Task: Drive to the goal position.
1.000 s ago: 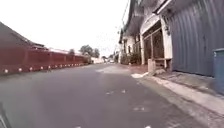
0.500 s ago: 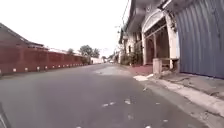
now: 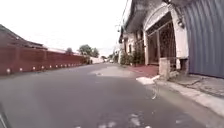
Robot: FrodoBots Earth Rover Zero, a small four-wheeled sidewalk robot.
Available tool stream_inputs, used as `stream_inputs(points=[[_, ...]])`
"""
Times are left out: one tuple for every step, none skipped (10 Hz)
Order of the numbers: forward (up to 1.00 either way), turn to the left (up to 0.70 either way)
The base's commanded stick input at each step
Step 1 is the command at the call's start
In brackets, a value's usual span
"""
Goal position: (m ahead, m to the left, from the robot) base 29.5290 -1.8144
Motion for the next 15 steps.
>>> stream_inputs(points=[[1.00,0.00],[1.00,0.00],[1.00,0.00],[1.00,0.00],[1.00,0.00],[1.00,0.00],[1.00,0.00],[1.00,0.00],[1.00,0.00],[1.00,0.00],[1.00,0.00],[1.00,0.00],[1.00,0.00],[1.00,0.00],[1.00,0.00]])
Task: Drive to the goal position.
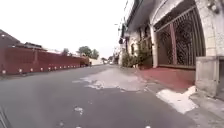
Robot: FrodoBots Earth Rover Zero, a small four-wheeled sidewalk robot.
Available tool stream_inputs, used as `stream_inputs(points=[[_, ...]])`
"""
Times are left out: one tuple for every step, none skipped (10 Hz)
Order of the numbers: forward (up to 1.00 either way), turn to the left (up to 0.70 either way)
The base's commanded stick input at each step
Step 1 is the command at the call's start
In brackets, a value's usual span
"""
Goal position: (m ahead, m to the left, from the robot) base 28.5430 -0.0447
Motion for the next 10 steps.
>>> stream_inputs(points=[[1.00,0.00],[1.00,0.00],[1.00,0.00],[1.00,0.00],[1.00,0.00],[1.00,0.00],[1.00,0.00],[1.00,0.00],[1.00,0.00],[1.00,0.00]])
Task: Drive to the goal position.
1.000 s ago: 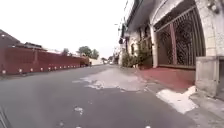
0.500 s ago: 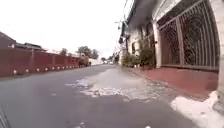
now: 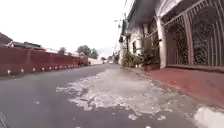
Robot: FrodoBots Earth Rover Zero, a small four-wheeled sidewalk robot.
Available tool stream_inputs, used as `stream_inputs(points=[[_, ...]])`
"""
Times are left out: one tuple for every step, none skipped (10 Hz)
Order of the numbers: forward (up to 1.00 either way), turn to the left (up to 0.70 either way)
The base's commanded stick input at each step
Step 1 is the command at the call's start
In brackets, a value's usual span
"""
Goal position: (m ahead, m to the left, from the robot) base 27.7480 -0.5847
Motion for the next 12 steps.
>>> stream_inputs(points=[[1.00,0.00],[1.00,0.00],[1.00,0.00],[1.00,0.00],[1.00,0.00],[1.00,0.00],[1.00,0.00],[1.00,0.00],[1.00,0.00],[1.00,0.00],[1.00,0.01],[1.00,0.03]])
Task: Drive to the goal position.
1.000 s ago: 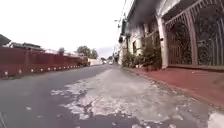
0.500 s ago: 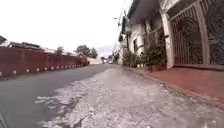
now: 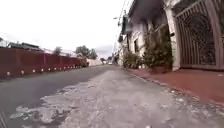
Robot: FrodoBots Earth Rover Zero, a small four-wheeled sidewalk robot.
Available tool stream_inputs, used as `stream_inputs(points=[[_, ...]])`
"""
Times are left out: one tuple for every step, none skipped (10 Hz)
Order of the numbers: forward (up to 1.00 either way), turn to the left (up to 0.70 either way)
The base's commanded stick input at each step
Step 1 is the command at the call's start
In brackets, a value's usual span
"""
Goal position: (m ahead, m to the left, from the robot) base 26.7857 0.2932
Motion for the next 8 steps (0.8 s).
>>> stream_inputs(points=[[1.00,0.03],[1.00,0.03],[1.00,0.02],[1.00,0.03],[1.00,0.03],[1.00,0.03],[1.00,0.02],[1.00,0.02]])
